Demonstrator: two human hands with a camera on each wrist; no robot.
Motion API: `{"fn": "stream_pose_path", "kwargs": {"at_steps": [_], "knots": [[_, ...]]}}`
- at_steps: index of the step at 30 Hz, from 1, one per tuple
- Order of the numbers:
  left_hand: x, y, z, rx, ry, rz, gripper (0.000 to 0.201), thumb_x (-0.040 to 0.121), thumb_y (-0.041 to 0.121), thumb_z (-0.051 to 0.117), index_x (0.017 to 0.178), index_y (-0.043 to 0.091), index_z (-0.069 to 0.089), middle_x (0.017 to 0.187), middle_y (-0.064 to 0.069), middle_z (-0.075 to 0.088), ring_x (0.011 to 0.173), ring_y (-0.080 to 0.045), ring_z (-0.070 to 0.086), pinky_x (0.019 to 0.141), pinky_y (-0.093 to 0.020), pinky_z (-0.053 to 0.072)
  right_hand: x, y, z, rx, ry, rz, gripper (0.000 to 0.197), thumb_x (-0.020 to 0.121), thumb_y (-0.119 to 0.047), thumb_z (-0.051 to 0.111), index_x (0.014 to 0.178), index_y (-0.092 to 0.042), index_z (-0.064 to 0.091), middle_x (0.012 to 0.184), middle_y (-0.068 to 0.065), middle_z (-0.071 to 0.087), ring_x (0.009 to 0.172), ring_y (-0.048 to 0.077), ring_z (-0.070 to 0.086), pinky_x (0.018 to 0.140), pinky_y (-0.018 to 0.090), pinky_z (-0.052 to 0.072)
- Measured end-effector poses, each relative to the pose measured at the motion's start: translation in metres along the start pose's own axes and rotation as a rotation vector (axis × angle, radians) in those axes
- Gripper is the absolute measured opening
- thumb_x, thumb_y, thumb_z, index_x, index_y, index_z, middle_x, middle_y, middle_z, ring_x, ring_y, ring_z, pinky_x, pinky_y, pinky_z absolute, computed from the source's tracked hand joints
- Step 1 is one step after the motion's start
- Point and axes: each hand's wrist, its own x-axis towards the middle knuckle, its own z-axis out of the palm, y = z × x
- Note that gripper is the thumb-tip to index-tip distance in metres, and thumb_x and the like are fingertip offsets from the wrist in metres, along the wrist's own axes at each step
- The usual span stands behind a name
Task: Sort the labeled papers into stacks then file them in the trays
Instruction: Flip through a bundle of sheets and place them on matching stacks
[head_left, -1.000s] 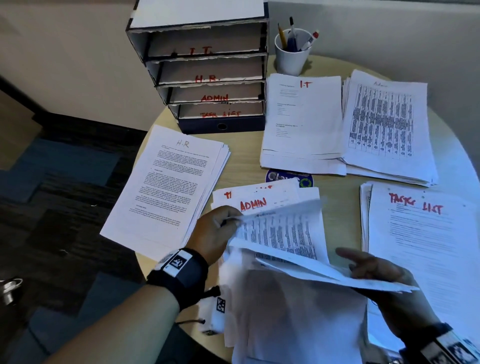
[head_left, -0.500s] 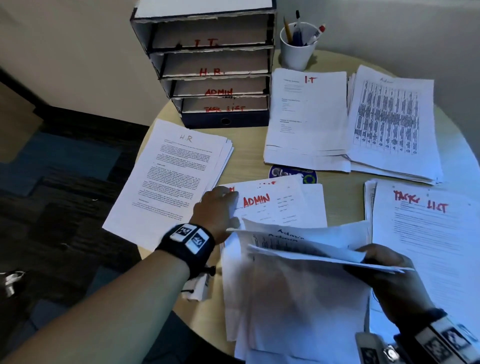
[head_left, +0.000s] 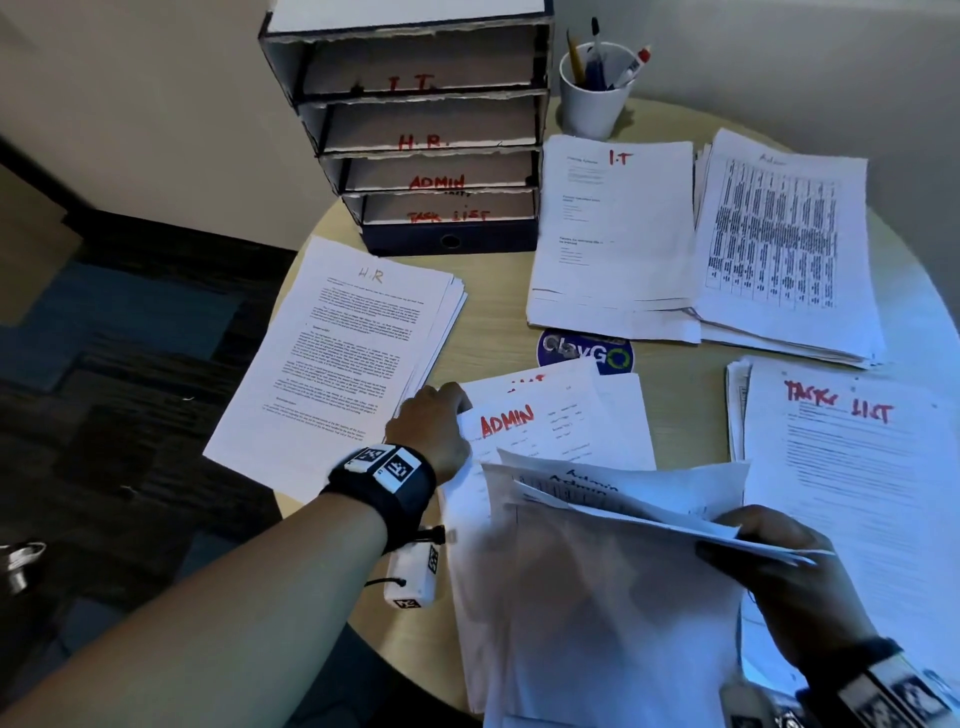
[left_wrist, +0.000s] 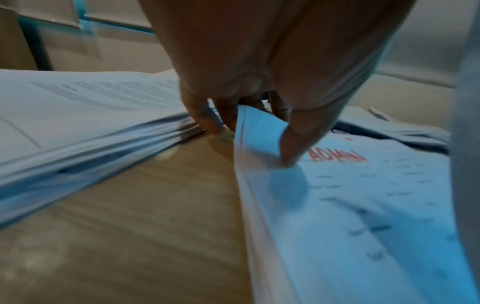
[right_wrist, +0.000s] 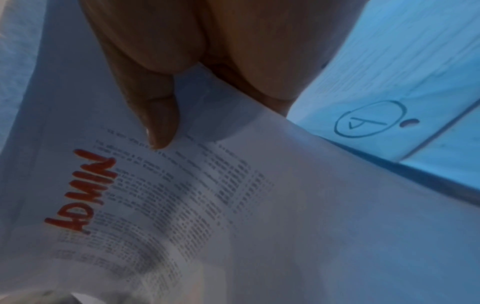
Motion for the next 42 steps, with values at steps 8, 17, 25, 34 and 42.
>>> {"fn": "stream_pose_path", "kwargs": {"at_steps": [8, 17, 25, 34, 42], "knots": [[0.006, 0.007, -0.027, -0.211, 0.111, 0.217, 0.009, 0.093, 0.015, 0.065, 0.087, 0.021, 0.062, 0.092, -0.001, 0.065, 0.085, -0.023, 0.060, 0.070, -0.026, 0.045, 0.003, -0.008, -0.006, 0.209, -0.018, 0.014, 0.013, 0.057, 0.004, 0.074, 0.065, -0.005, 0.070, 0.065, 0.012, 0.068, 0.061, 0.020, 0.059, 0.058, 0.021, 0.045], [0.017, 0.010, -0.013, 0.088, 0.288, 0.453, 0.011, 0.091, 0.017, 0.055, 0.091, 0.013, 0.064, 0.094, -0.008, 0.061, 0.084, -0.036, 0.057, 0.064, -0.035, 0.043, 0.014, -0.011, -0.002, 0.021, -0.037, -0.165, 0.029, 0.064, 0.003, 0.083, 0.064, -0.022, 0.069, 0.056, 0.003, 0.059, 0.054, 0.010, 0.049, 0.050, 0.020, 0.036], [0.001, 0.006, -0.006, -0.363, 0.237, 0.118, 0.019, 0.092, 0.007, 0.062, 0.109, 0.017, 0.063, 0.094, 0.013, 0.065, 0.092, -0.015, 0.060, 0.076, -0.018, 0.039, 0.009, 0.006, -0.006, -0.027, 0.004, -0.039, 0.015, 0.067, 0.016, 0.075, 0.070, 0.003, 0.068, 0.068, 0.017, 0.067, 0.057, 0.010, 0.057, 0.052, 0.019, 0.042], [-0.001, 0.008, -0.014, -0.382, 0.214, 0.147, 0.009, 0.088, 0.023, 0.072, 0.082, 0.017, 0.069, 0.076, 0.007, 0.067, 0.077, -0.017, 0.062, 0.066, -0.025, 0.047, 0.015, -0.007, -0.003, 0.256, -0.027, 0.093, 0.053, 0.054, -0.004, 0.085, 0.104, 0.002, 0.069, 0.095, 0.017, 0.075, 0.082, 0.022, 0.073, 0.070, 0.028, 0.060], [-0.002, -0.006, -0.004, -1.245, -0.150, -0.057, 0.016, 0.093, 0.001, 0.063, 0.106, 0.007, 0.069, 0.076, -0.005, 0.071, 0.061, -0.022, 0.065, 0.056, -0.029, 0.055, 0.023, 0.007, 0.000, 0.308, -0.037, 0.140, 0.054, 0.044, -0.015, 0.089, 0.094, -0.002, 0.074, 0.098, 0.023, 0.073, 0.095, 0.046, 0.067, 0.077, 0.046, 0.060]]}}
